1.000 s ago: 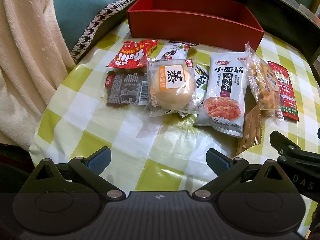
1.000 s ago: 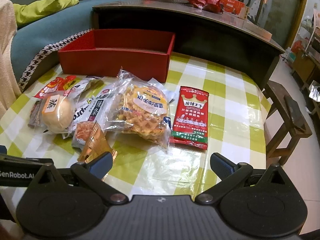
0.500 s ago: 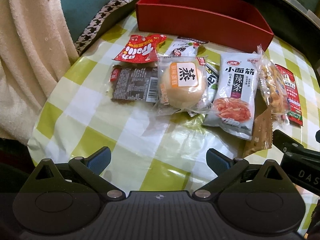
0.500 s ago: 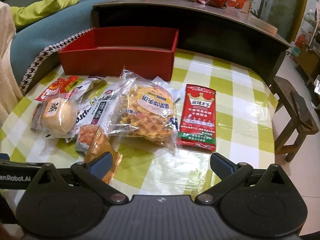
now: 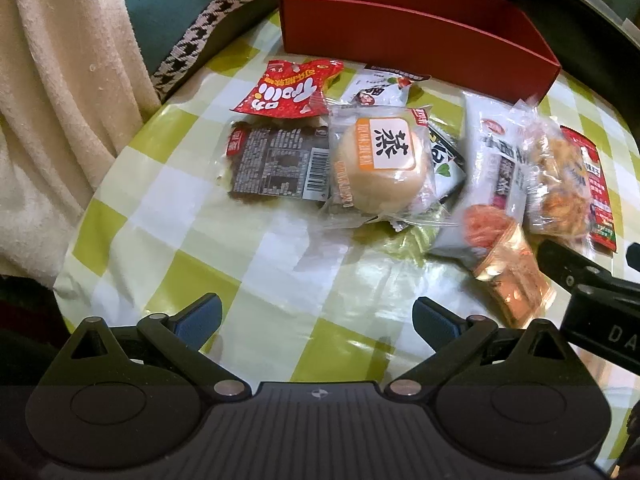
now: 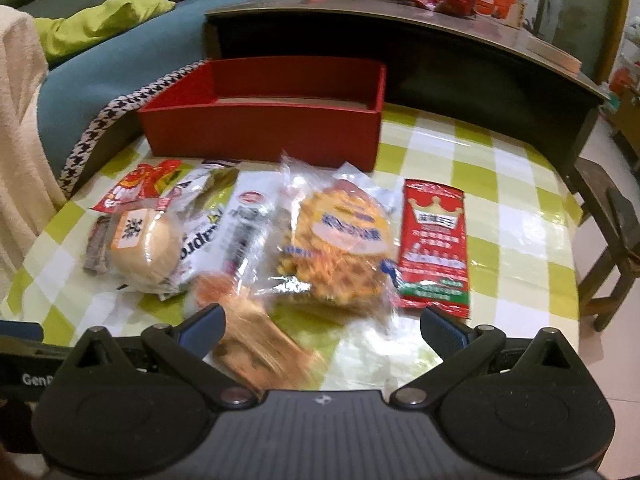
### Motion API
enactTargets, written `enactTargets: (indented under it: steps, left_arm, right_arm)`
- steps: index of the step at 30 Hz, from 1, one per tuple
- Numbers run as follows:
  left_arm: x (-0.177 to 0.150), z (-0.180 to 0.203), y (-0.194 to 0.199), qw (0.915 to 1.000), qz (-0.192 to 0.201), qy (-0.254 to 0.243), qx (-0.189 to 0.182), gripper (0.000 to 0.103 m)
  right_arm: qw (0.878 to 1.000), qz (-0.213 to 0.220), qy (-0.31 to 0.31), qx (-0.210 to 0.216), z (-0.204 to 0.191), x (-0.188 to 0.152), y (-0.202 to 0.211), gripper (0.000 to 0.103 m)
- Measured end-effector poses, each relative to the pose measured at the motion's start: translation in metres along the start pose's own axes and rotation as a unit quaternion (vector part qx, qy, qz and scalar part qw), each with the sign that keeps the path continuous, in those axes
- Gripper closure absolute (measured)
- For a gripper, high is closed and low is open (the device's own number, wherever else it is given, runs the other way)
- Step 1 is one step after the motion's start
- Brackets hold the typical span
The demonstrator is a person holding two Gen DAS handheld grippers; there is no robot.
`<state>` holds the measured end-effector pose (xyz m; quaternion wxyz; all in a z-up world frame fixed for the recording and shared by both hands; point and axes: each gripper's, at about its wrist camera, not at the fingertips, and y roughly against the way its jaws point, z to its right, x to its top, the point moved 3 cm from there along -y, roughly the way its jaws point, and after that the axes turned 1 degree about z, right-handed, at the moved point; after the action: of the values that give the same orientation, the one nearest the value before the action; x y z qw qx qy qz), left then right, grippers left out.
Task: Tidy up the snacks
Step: 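Grasp the gold cookie packet with the right gripper while the left gripper grasps the round bun packet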
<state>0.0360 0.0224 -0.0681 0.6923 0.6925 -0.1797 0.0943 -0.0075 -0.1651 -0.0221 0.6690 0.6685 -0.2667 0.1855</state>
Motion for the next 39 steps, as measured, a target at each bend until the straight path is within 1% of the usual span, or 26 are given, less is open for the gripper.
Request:
enactTargets:
  steps: [2,3,4,6,7,9,12,15,17,18,19,21,22,24,25,27,29,32,33,37,39]
  left_arm:
    - [0.001,-0.003,-0.002,1.0000,-0.003,0.004,0.000,0.001]
    - [0.000,-0.004,-0.003,1.0000,-0.005,0.005,0.000,0.001]
    - [0.000,-0.005,-0.004,1.0000,-0.007,0.007,0.000,0.001]
    - [0.000,-0.008,-0.006,0.9999,-0.012,0.008,0.000,0.001]
    - [-0.001,-0.010,-0.006,0.9998,-0.015,0.010,-0.003,0.001]
    - [-0.002,-0.012,-0.006,0.9996,-0.020,0.013,-0.012,0.001]
    - [-0.004,-0.015,-0.006,0.9996,-0.023,0.009,-0.014,0.001]
    - [-0.004,-0.012,-0.009,0.9994,-0.027,0.004,-0.021,0.001]
    - [-0.004,-0.008,-0.013,0.9994,-0.031,-0.005,-0.017,0.001]
    - [-0.003,-0.007,-0.014,0.9993,-0.033,-0.008,-0.014,0.001]
    - [-0.004,-0.007,-0.017,0.9992,-0.036,-0.009,-0.013,0.001]
    - [-0.003,-0.008,-0.022,0.9989,-0.044,-0.006,-0.013,0.001]
    - [-0.003,-0.008,-0.025,0.9987,-0.049,-0.005,-0.011,0.001]
    - [-0.004,-0.007,-0.031,0.9983,-0.058,-0.007,-0.004,0.001]
    - [-0.004,-0.007,-0.034,0.9980,-0.062,-0.009,0.000,0.001]
    - [-0.005,-0.005,-0.040,0.9975,-0.069,-0.013,0.005,0.000]
    - [-0.004,-0.006,-0.041,0.9977,-0.066,-0.010,0.002,0.000]
    - [-0.004,-0.008,-0.045,0.9977,-0.067,0.002,-0.009,0.000]
    - [-0.004,-0.010,-0.045,0.9978,-0.064,0.010,-0.014,0.000]
    - [-0.005,-0.013,-0.044,0.9991,-0.039,0.007,-0.014,0.000]
    - [-0.006,-0.013,-0.042,0.9994,-0.033,0.007,-0.013,0.000]
  right_arm:
    - [1.000,0.004,0.004,0.008,-0.004,0.002,0.000,0.000]
    - [1.000,-0.001,0.008,0.003,-0.005,0.002,-0.003,0.000]
    - [1.000,-0.008,0.011,-0.001,-0.005,0.002,-0.007,0.000]
    - [0.999,-0.032,0.015,0.008,-0.003,-0.003,-0.014,0.000]
    - [0.999,-0.039,0.017,0.019,0.000,-0.004,-0.014,0.000]
    - [0.995,-0.065,0.031,0.064,0.003,-0.006,-0.012,0.000]
    - [0.990,-0.083,0.052,0.101,0.009,-0.014,-0.013,0.000]
    - [0.984,-0.092,0.091,0.120,0.004,-0.019,-0.020,0.000]
    - [0.980,-0.098,0.121,0.127,-0.005,-0.021,-0.028,0.000]
    - [0.977,-0.105,0.137,0.124,-0.010,-0.022,-0.034,0.005]
    - [0.975,-0.108,0.151,0.120,-0.015,-0.024,-0.040,0.005]
    - [0.972,-0.090,0.189,0.109,-0.023,-0.025,-0.041,0.013]
    - [0.970,-0.088,0.204,0.101,-0.026,-0.024,-0.042,0.019]
    - [0.968,-0.083,0.213,0.103,-0.028,-0.024,-0.039,0.041]
    - [0.966,-0.081,0.218,0.110,-0.029,-0.024,-0.036,0.049]
    - [0.964,-0.081,0.232,0.099,-0.033,-0.027,-0.033,0.051]
    - [0.964,-0.082,0.235,0.096,-0.035,-0.028,-0.032,0.052]
    - [0.966,-0.093,0.219,0.105,-0.030,-0.025,-0.032,0.053]
    - [0.966,-0.095,0.215,0.105,-0.028,-0.025,-0.032,0.053]
    - [0.969,-0.095,0.201,0.110,-0.022,-0.026,-0.029,0.053]
    - [0.969,-0.099,0.193,0.115,-0.022,-0.026,-0.029,0.053]
